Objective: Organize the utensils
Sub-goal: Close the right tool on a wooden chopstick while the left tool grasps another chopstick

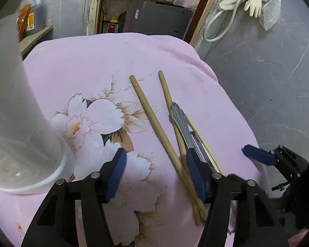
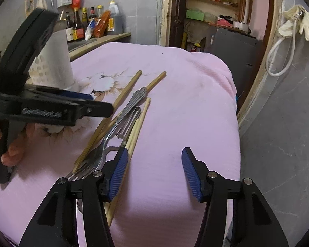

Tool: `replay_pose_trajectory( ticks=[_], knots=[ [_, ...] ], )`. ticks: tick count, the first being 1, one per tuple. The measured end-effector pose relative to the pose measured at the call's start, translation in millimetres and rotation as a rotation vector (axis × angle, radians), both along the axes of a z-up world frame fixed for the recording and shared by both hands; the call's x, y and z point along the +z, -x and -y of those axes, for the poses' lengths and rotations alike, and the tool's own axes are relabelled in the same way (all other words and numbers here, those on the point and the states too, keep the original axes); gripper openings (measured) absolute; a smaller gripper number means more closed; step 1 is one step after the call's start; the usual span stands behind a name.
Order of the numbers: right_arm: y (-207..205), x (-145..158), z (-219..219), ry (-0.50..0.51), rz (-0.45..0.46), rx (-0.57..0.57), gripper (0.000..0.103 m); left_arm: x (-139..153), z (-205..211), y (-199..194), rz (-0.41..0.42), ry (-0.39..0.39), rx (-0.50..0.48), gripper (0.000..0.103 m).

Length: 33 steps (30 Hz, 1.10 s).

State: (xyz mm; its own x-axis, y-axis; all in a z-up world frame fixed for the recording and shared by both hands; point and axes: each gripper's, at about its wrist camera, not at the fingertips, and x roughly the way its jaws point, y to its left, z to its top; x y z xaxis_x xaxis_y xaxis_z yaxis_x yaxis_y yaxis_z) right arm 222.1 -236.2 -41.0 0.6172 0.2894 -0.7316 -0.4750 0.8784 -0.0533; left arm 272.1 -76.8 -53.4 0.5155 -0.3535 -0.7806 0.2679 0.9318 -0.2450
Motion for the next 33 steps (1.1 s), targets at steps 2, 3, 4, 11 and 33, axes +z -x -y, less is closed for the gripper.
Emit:
replay_pose_trajectory(
  ticks=[2,3,4,11,33],
  knots=[
    [-0.3,-1.5,-3.0,0.012,-0.003,0.005,0.053,-1.8,1.6,-5.2,-0.015,0.006,0.002,0.042],
    [-0.7,-1.5,-4.1,0.015,-0.002,0.005,0.053,-2.5,1.6,-7.8,-0.021,0.007,0.006,0.041],
    [-0.9,-1.7,-5.2,0.019,-0.001,0.006,0.053,-2.4,2.4,-8.9,-0.022,0.006,0.011,0.037],
    [-9.1,-3.1,-12.3,0.069,0.014,-0.017,0.047,-3.9,1.4,-21.5,-0.032,-0.004,0.045,0.022],
    [-63.5,-4.6,-13.1,0.032,-0.09,-0.051,0.008,-1.4,-8.3,-5.2,-0.113,-0.018,0.021,0.007]
  ],
)
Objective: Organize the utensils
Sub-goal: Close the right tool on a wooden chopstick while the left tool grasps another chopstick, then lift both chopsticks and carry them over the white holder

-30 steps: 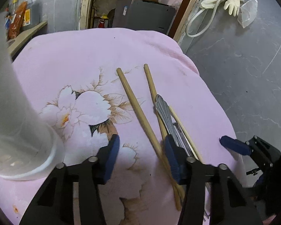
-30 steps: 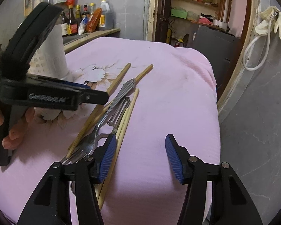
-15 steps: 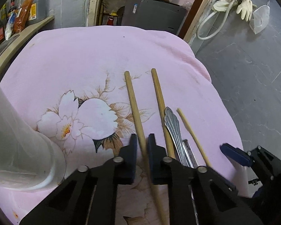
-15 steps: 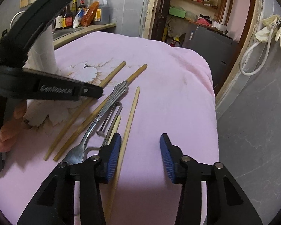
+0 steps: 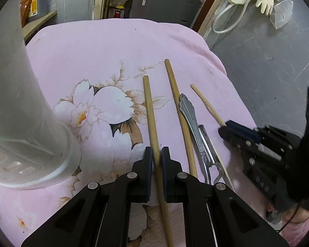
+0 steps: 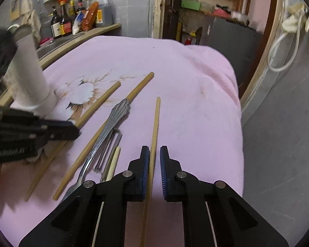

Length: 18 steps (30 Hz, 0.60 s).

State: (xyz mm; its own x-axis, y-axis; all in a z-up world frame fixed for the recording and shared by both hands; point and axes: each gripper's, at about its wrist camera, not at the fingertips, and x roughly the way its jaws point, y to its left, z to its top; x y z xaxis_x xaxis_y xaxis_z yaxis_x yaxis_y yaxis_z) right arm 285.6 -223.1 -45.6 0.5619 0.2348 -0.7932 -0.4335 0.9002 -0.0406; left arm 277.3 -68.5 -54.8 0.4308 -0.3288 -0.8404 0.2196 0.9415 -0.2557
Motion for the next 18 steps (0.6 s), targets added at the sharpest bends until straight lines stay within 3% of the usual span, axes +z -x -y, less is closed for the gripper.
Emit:
replay_pose_trajectory(
  ticks=[8,12,18],
  knots=[
    [-28.3,0.0,-0.3,-0.061,-0.1,-0.031,0.009,2.3,5.5,-4.9,-0.011,-0.028,-0.001,0.007],
    [-27.5,1.3,-4.6,-0.052,-0.102,-0.032,0.005,2.2,3.4,-3.6,-0.02,-0.011,0.014,0.005],
    [-17.4,3.9,8.9,-0.161,-0.101,-0.073,0.003,5.8,3.3,9.1,0.022,0.024,-0.006,0.005]
  ],
)
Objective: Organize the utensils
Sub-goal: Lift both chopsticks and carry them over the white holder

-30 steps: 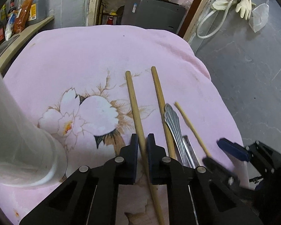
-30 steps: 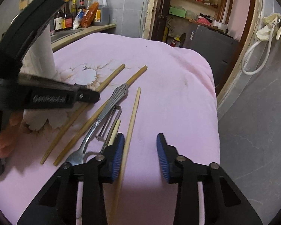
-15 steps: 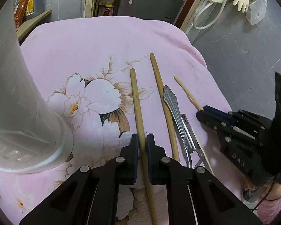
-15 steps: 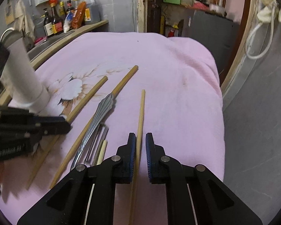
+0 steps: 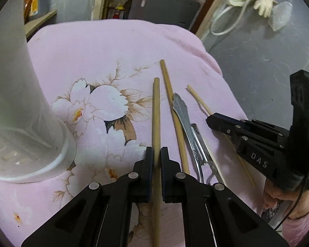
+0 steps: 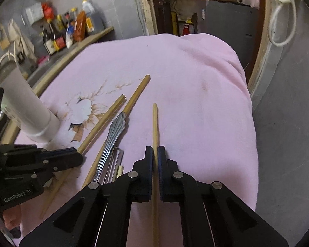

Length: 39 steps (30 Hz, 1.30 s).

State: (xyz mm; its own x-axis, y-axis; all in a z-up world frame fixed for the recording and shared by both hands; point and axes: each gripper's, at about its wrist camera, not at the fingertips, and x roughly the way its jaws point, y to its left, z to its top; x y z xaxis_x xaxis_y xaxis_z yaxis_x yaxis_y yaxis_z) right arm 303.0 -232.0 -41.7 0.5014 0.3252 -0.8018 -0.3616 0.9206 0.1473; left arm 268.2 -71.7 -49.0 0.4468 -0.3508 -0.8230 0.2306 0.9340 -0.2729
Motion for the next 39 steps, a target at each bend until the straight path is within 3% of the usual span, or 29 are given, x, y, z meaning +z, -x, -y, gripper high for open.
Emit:
replay_pose_trajectory(
  ticks=[3,6,13,18,22,29,34,39],
  knots=[
    [10.0,4.0,4.8,-0.052,0.021,-0.016,0.003,6.5,-1.9,11.4,0.042,0.01,-0.015,0.005],
    [30.4,16.4,3.4,-0.085,0.106,-0.003,0.003,16.2,-4.0,23.6,0.112,0.026,-0.021,0.005],
    [86.0,64.2,-9.3,-0.104,0.467,-0.004,0.003,49.7,-14.4,52.8,0.359,0.081,0.01,0.005],
    [107.5,91.4,-23.0,-0.125,0.656,-0.007,0.003,75.5,-28.6,71.6,0.586,0.108,0.101,0.005],
    [113.9,104.8,-37.7,-0.186,0.723,0.029,0.003,97.0,-44.7,84.4,0.72,0.152,0.166,0.005],
    [111.3,125.0,-61.3,-0.324,0.811,0.035,0.003,125.3,-84.1,98.5,0.866,0.188,0.264,0.005],
    [107.9,140.0,-79.7,-0.396,0.868,0.04,0.003,139.8,-118.8,103.3,0.937,0.187,0.349,0.005],
    [99.4,148.2,-97.7,-0.476,0.877,0.046,0.003,151.2,-165.8,99.6,0.977,0.239,0.465,0.005]
  ],
)
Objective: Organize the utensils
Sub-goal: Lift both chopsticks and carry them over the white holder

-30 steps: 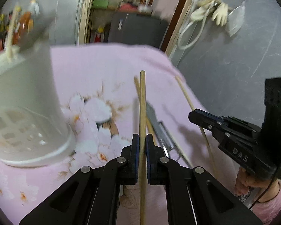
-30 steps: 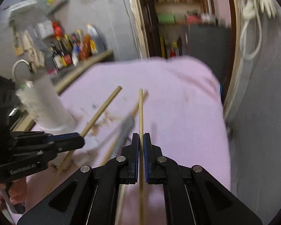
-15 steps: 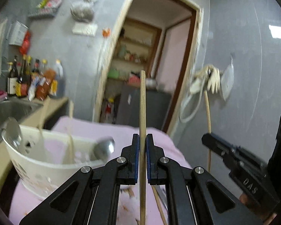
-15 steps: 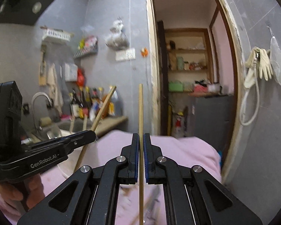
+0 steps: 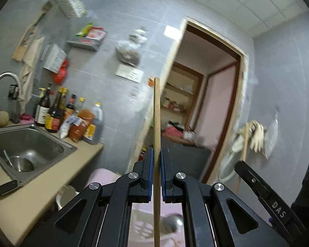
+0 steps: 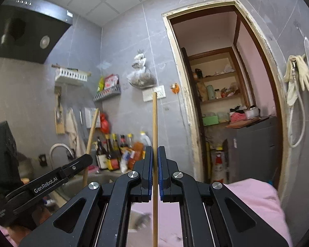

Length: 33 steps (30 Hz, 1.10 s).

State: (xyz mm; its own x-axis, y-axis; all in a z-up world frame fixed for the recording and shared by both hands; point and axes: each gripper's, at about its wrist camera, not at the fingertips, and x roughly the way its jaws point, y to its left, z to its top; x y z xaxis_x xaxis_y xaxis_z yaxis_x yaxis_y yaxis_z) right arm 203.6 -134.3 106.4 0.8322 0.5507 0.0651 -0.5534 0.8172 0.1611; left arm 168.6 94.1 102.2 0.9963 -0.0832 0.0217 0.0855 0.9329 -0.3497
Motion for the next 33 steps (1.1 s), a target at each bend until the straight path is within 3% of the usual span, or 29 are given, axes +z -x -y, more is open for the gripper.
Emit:
replay_pose_trajectory(
  ticks=[6,13,24,33],
  knots=[
    [-8.1,-8.2,-21.4,-0.072,0.051,0.036,0.003,-1.4,-47.2,-7.8,0.012,0.113,0.071,0.005],
    [-27.0,-12.8,-40.4,-0.126,0.055,0.061,0.003,-5.5,-81.2,-16.8,0.042,0.165,0.17,0.005],
    [-39.6,-30.8,-58.8,-0.076,0.038,0.05,0.003,-21.0,-73.6,-26.0,0.036,0.096,0.21,0.005],
    [-48.4,-49.7,-68.0,-0.031,-0.027,0.063,0.003,-32.5,-76.0,-34.7,0.004,0.106,0.226,0.005]
  ],
)
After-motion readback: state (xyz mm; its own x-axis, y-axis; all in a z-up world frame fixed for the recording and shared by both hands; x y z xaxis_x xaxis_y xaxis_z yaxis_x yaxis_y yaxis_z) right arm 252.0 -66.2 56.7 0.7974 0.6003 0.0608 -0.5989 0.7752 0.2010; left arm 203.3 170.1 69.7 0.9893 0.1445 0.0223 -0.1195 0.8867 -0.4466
